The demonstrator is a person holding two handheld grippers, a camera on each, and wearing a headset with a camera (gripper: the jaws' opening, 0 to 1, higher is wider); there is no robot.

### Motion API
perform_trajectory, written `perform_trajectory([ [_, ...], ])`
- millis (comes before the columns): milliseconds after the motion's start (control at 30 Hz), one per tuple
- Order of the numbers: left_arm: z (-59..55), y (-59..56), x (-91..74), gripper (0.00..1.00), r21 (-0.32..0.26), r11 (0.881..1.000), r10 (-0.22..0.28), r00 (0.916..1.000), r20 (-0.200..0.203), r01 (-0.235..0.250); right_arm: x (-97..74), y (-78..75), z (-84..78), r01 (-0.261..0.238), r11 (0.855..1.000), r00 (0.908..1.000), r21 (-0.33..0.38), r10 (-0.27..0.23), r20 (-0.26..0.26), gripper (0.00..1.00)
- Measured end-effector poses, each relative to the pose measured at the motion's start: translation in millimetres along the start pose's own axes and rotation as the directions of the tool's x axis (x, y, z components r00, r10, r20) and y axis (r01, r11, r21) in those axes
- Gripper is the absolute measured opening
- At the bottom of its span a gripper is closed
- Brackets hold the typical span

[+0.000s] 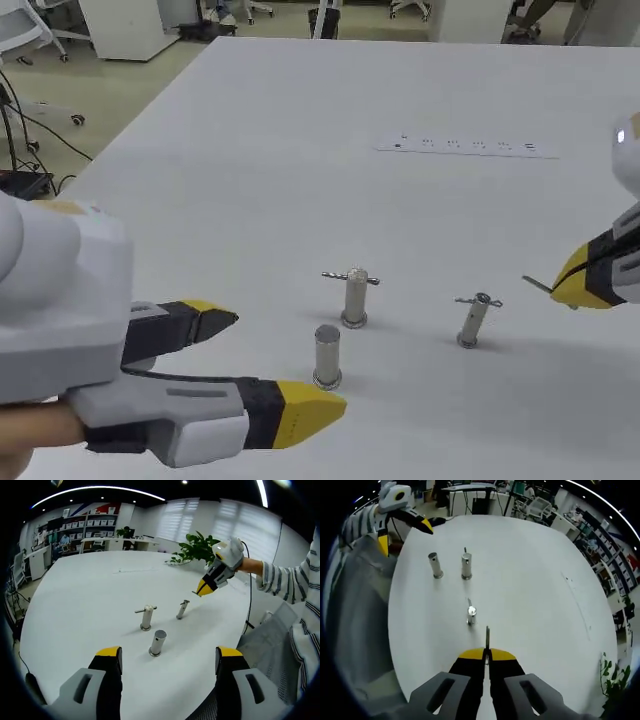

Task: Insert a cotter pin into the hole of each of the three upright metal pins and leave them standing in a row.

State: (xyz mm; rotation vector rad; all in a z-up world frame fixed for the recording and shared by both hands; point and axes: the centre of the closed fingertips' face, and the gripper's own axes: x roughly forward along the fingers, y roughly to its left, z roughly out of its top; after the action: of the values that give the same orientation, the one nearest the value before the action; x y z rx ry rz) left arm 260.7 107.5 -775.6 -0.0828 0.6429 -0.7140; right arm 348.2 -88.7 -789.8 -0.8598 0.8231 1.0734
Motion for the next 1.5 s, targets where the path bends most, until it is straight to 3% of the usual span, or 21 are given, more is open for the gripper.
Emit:
perform_trajectory([
  [233,4.2,-7.1,4.0,0.69,-0.077,0.996,-0.040,0.9991,0.014,0.041,-13.9,18.3,20.1,0.019,1.000,0.9974,-0.024,-0.018,0.070,0.02],
  [433,11.7,-11.0,8.1,0.61,-0.120,0.991,-0.060,0.9973,0.042,0.065,-20.9,40.0,42.1,0.017,0.998,0.9892,-0.062,-0.007,0.146,0.02],
  [667,22.2,-21.1,15.9,0.55,-0.160,0.981,-0.103,0.9923,0.069,0.113,-15.1,59.0,57.4,0.038,0.991,0.9819,-0.125,-0.013,0.189,0.02],
  [1067,27.6,-39.8,31.0,0.45,-0.159,0.973,-0.159,0.9843,0.078,0.169,-6.6,81.4,77.0,0.048,0.982,0.9664,-0.183,0.000,0.257,0.02],
  [1300,32.1,-53.7,39.2,0.30,-0.185,0.958,-0.204,0.9750,0.088,0.217,-1.0,91.7,84.3,0.070,0.967,0.9590,-0.246,0.003,0.283,0.02],
  [1500,31.0,-62.2,45.0,0.22,-0.201,0.948,-0.236,0.9690,0.075,0.246,0.4,96.6,86.2,0.097,0.947,0.9603,-0.306,-0.008,0.279,0.02],
])
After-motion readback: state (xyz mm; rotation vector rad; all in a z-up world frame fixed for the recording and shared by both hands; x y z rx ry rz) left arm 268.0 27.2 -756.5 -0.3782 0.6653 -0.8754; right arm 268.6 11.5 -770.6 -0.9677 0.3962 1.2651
